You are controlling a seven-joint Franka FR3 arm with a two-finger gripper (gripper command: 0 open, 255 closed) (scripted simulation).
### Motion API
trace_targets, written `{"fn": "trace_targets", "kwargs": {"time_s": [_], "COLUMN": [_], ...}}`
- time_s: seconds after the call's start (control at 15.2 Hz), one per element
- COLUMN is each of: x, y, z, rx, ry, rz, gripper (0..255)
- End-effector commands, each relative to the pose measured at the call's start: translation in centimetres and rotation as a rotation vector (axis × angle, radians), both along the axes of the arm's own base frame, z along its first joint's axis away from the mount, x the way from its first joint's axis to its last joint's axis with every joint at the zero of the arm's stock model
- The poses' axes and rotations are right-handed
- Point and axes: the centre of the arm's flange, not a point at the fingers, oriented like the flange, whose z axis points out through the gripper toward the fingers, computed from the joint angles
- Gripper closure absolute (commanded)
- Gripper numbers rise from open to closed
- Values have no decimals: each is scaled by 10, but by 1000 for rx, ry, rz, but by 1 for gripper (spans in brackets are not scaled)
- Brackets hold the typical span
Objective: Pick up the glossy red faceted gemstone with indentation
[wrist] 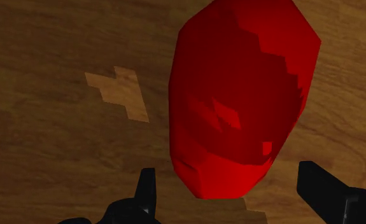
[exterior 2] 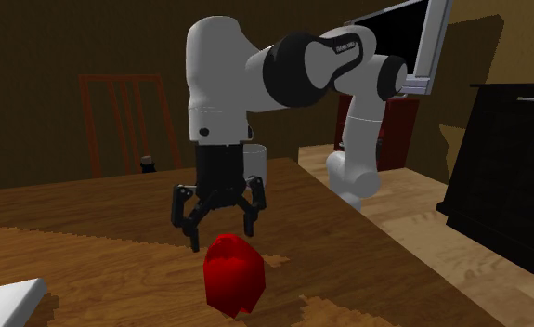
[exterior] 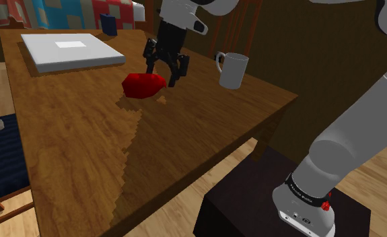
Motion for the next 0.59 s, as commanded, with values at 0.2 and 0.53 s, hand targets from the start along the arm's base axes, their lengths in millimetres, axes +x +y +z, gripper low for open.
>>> {"fn": "trace_targets", "kwargs": {"time_s": [0.2, 0.53], "x": [0, 0], "y": [0, 1], "z": [-4, -4], "rx": [0, 0], "ry": [0, 0], "rz": [0, 0], "gripper": [255, 255]}}
